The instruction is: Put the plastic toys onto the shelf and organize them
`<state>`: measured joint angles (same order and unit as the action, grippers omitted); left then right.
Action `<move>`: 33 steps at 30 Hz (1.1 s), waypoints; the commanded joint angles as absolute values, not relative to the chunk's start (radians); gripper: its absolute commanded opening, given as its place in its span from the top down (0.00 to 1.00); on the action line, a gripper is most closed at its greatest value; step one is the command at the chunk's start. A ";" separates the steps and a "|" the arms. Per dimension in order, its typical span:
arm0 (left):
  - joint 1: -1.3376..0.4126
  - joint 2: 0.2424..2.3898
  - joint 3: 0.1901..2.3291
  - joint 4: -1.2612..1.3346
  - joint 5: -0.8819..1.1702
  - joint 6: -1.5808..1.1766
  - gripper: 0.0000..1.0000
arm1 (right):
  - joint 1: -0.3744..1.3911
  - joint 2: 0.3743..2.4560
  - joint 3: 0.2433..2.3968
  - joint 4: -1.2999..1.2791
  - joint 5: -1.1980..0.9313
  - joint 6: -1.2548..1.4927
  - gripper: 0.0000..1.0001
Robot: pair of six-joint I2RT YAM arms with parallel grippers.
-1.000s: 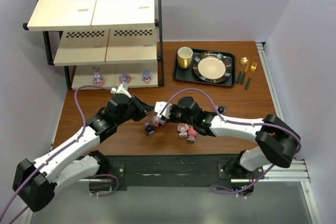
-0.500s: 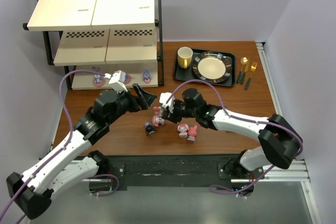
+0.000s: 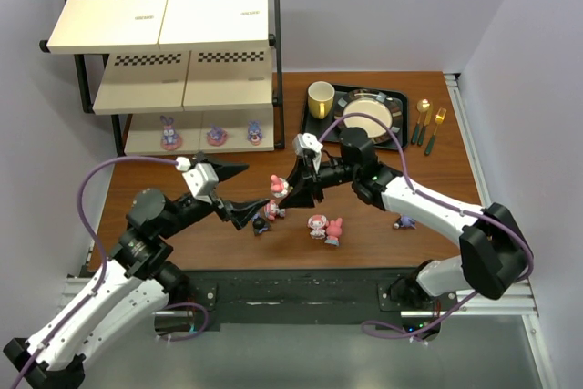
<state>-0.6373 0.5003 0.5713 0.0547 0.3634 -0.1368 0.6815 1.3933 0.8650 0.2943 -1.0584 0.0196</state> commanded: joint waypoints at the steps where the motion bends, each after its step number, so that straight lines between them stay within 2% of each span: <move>1: -0.641 0.517 0.545 0.147 0.543 0.032 0.00 | 0.681 1.351 0.936 0.474 -1.210 0.181 1.00; 7: -0.641 0.543 0.537 0.239 0.630 0.038 0.00 | 0.684 1.333 0.946 0.517 -1.224 0.226 1.00; 12: -0.641 0.592 0.511 0.374 0.664 -0.047 0.05 | 0.684 1.331 0.942 0.497 -1.216 0.204 1.00; 16: -0.641 0.614 0.495 0.456 0.655 -0.106 0.11 | 0.684 1.339 0.940 0.506 -1.220 0.212 1.00; 24: -0.641 0.658 0.459 0.603 0.623 -0.235 0.13 | 0.689 1.350 0.931 0.525 -1.232 0.213 1.00; 27: -0.641 0.692 0.454 0.643 0.649 -0.275 0.16 | 0.693 1.355 0.931 0.532 -1.235 0.218 1.00; 33: -0.641 0.741 0.454 0.713 0.672 -0.336 0.29 | 0.698 1.351 0.930 0.531 -1.241 0.216 1.00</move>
<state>-0.6373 0.7208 0.4595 0.5930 0.6472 -0.2729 0.6891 1.3548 0.9051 0.4850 -1.2152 0.2028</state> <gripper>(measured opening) 0.745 0.375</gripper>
